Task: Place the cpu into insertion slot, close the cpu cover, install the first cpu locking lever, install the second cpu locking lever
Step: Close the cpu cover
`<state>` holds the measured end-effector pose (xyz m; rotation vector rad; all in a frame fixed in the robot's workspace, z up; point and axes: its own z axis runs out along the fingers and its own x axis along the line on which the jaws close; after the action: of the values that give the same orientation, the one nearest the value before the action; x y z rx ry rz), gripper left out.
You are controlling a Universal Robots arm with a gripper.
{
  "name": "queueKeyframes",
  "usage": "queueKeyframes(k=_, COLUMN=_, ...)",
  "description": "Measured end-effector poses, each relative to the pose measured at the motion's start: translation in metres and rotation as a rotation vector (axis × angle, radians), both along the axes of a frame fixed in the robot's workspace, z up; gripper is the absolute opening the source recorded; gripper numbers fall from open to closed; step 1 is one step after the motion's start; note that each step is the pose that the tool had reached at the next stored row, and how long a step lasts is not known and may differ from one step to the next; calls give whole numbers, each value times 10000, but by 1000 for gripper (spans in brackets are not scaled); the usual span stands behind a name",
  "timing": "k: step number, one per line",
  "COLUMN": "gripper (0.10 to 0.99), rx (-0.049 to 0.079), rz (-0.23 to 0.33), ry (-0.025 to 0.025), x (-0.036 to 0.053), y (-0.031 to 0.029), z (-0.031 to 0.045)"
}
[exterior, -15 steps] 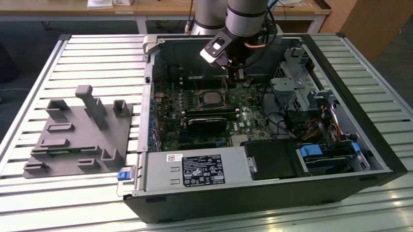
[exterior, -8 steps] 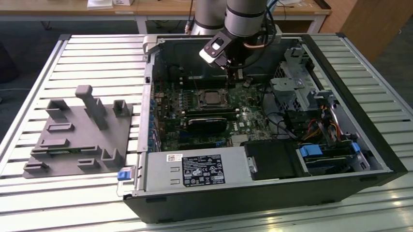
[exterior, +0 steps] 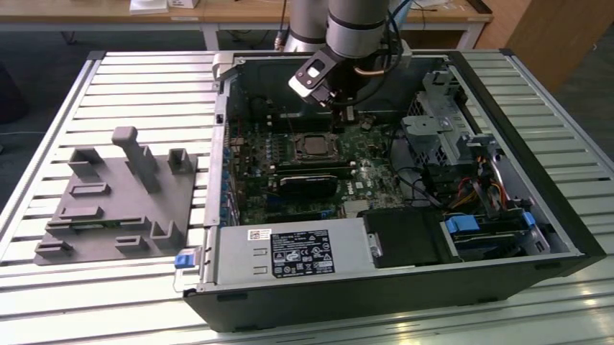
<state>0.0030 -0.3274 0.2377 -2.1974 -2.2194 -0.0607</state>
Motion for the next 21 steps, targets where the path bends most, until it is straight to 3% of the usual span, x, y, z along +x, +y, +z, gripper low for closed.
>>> queueKeyframes(k=4, gripper=106, rx=0, rz=0, ry=1, x=-56, y=0, z=-18)
queueKeyframes(k=21, gripper=106, rx=1, rz=0, ry=4, x=-131, y=0, z=-102)
